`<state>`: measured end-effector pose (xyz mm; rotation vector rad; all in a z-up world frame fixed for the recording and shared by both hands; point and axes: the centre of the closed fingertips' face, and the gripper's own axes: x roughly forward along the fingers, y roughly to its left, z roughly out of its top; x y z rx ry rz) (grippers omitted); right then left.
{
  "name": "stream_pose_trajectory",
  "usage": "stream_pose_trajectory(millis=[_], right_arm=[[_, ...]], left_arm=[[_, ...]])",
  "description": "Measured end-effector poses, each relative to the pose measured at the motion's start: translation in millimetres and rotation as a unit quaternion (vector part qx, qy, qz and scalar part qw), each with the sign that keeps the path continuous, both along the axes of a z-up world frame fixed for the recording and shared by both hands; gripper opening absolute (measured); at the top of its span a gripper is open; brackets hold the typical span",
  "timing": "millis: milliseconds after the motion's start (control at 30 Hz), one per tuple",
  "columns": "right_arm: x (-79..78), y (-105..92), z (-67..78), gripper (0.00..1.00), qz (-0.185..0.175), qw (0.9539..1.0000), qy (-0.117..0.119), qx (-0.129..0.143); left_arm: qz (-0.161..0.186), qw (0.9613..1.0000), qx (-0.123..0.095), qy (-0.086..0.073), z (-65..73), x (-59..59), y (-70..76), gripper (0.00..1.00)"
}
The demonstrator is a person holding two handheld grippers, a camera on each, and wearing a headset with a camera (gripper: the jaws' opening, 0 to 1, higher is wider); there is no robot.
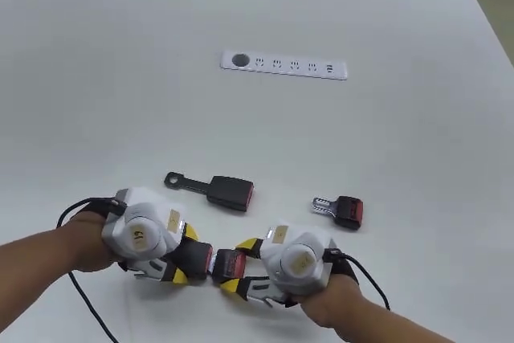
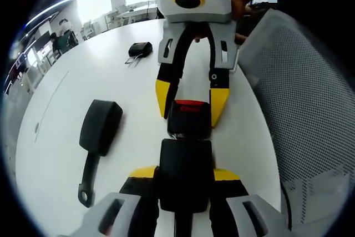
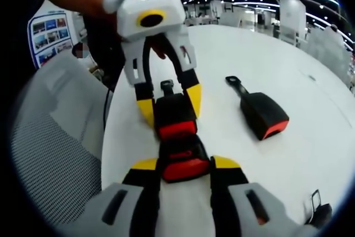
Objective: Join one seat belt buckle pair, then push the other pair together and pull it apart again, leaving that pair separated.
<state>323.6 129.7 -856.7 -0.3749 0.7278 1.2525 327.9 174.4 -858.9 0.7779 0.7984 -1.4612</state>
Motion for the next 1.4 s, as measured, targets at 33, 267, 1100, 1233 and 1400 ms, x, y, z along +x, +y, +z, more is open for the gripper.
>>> stream_pose_trajectory(millis=[33,267,1100,1233,1400], right_arm=[[0.0,-0.4,-0.4,0.34,0.003,1.0,-0.002,0.0],[-0.6,-2.0,0.9,0.34,0.021,0.9996,-0.017,-0.002],[-2.8,-6.3,2.3,0.33,0.02,0.9978,-0.027,0.058],[-2.7,-6.3,2.8,0.33,0.018,0.9976,-0.031,0.059],[-2.0,-6.4,2.7,0.33,0.016,0.9975,-0.032,0.061]], left_arm=[[0.0,1.0,0.0,0.0,0.1,0.0,0.3,0.35],[-0.003,0.9999,-0.016,-0.001,0.6,-0.2,1.6,0.35],[0.001,0.9947,-0.101,0.022,3.8,-2.2,1.5,0.34],[0.002,0.9943,-0.102,0.029,6.1,-3.5,-1.1,0.34],[0.002,0.9942,-0.102,0.032,8.2,-4.1,-2.3,0.34]])
